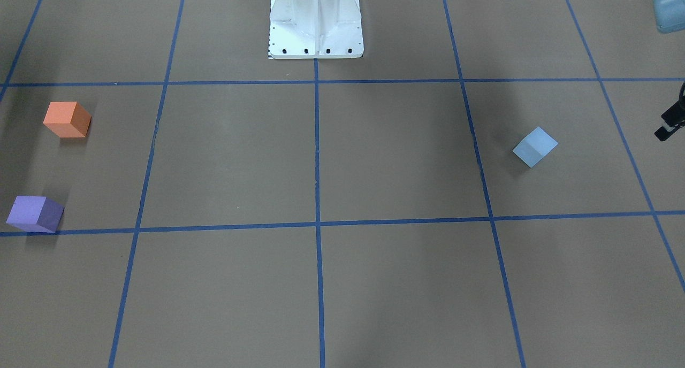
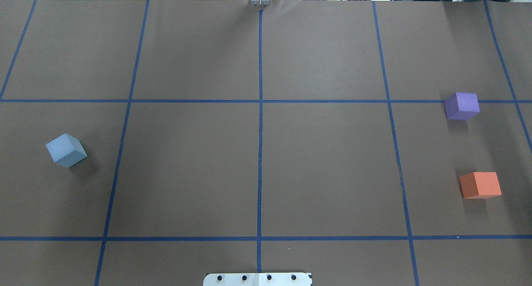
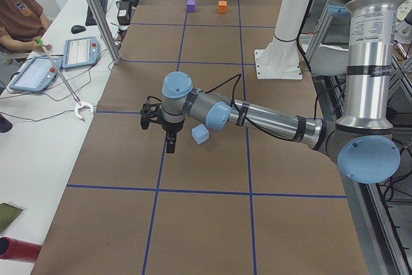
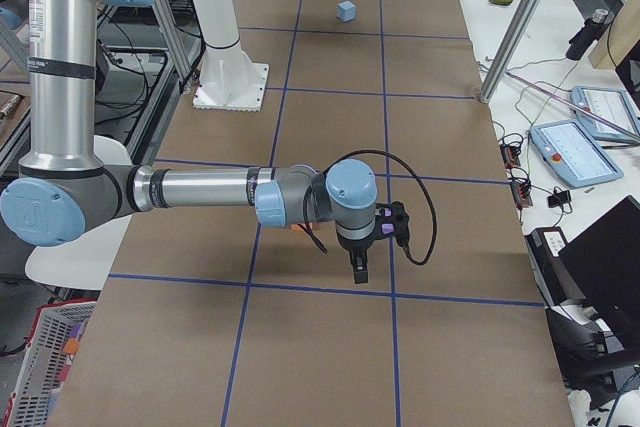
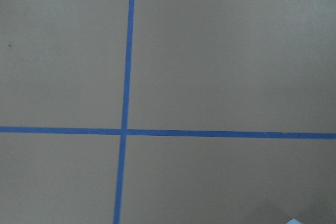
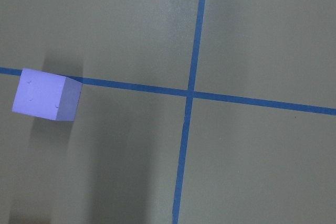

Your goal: Place blue block between orange and purple blocks

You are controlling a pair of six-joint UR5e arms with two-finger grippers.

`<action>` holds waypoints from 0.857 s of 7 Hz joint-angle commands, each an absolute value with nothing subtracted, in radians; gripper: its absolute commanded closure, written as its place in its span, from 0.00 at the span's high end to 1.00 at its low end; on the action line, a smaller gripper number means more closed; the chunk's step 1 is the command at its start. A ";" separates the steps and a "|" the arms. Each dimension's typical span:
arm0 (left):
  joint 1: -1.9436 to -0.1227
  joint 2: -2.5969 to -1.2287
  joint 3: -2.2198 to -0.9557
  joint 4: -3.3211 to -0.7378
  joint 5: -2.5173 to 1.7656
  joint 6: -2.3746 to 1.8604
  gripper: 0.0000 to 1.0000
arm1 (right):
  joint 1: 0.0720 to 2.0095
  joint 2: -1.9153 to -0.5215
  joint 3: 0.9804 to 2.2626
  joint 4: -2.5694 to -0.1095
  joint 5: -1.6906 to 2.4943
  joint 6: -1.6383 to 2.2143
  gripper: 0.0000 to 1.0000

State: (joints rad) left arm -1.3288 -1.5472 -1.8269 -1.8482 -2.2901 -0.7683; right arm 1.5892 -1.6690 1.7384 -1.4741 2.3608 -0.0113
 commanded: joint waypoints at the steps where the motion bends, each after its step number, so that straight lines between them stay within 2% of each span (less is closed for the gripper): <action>1: -1.159 -1.545 -1.847 -1.884 -2.197 -1.047 1.00 | 1.589 -1.672 1.740 -1.474 2.361 -0.011 1.00; 4: -0.950 -1.540 -1.848 -1.945 -2.059 -1.286 1.00 | 1.589 -1.680 1.741 -1.474 2.361 -0.011 1.00; 6: -0.899 -1.539 -1.851 -1.947 -2.005 -1.327 1.00 | 1.589 -1.681 1.747 -1.474 2.359 -0.012 1.00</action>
